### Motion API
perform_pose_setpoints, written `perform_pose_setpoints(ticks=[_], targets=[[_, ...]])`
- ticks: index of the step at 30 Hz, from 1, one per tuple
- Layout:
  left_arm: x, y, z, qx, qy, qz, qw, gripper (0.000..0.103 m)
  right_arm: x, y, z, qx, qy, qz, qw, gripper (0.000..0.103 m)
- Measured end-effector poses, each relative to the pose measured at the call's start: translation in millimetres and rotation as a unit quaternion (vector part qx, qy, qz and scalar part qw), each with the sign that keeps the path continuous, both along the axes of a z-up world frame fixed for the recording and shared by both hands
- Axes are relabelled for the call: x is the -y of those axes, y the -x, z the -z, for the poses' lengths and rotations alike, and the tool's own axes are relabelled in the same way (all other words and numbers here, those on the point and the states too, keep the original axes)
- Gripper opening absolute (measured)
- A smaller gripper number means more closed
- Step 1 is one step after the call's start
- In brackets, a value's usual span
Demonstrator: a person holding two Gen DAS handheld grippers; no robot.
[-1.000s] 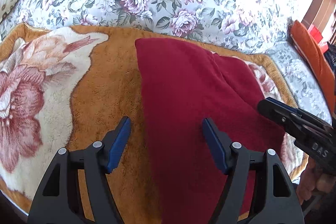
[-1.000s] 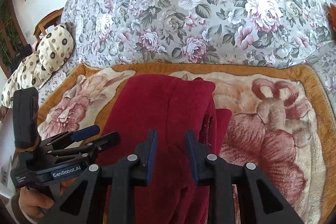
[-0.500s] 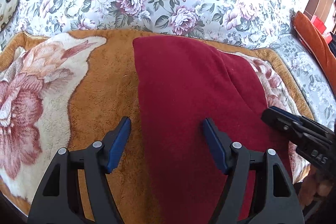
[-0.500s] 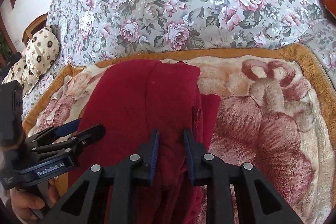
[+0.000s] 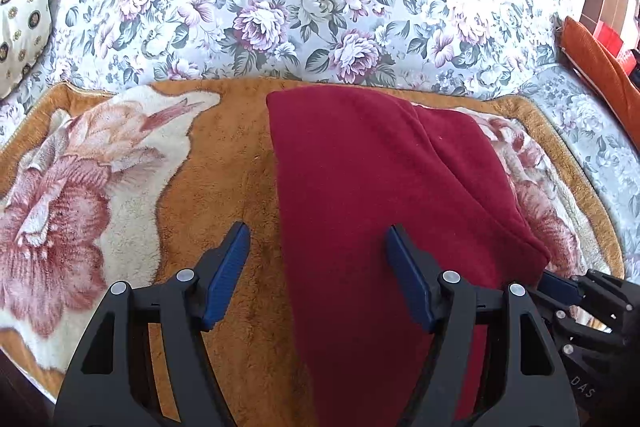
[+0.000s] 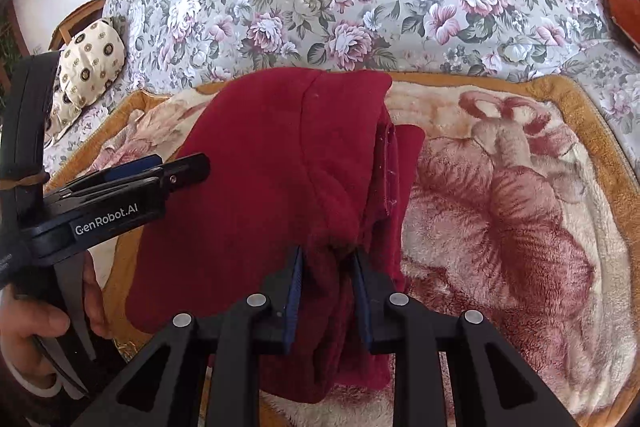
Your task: Fold small clothes
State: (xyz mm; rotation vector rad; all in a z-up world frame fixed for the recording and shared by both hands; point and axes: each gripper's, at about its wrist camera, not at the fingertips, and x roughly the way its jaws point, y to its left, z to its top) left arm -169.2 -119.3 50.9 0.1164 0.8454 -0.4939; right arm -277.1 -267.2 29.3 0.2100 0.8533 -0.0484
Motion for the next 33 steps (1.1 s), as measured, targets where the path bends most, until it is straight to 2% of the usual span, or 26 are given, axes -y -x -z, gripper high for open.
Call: perform_pose_setpoints(ticks=[6, 12, 15, 19, 25, 30, 33], targets=[[-7.1, 9.4, -10.6, 0.015, 0.001, -0.008, 0.9999, 0.071, -6.6, 12.3, -24.4, 0.027, 0.008, 0.001, 1.000, 0.023], [-14.5, 23.7, -28.8, 0.042, -0.006, -0.021, 0.9989, 0.071, -10.2, 20.4, -42.7, 0.052, 0.019, 0.027, 0.998, 0.024], [-21.4, 34.8, -36.1, 0.057, -0.005, -0.031, 0.9979, 0.071, -9.4, 24.9, -49.9, 0.061, 0.032, 0.040, 0.997, 0.027], [-28.6, 46.2, -40.4, 0.065, -0.004, -0.039, 0.9971, 0.071, -7.4, 29.1, -51.9, 0.067, 0.025, 0.054, 0.996, 0.038], [-34.0, 50.0, -46.0, 0.083, -0.005, -0.050, 0.9953, 0.071, -10.7, 28.9, -54.0, 0.072, 0.017, 0.059, 0.996, 0.040], [-37.9, 43.8, -42.7, 0.062, 0.012, -0.048, 0.9969, 0.071, -11.3, 28.4, -56.3, 0.076, 0.019, 0.060, 0.995, 0.041], [-36.7, 42.5, -40.6, 0.062, 0.007, -0.049, 0.9969, 0.071, -8.2, 27.1, -55.7, 0.075, 0.015, 0.063, 0.995, 0.041]])
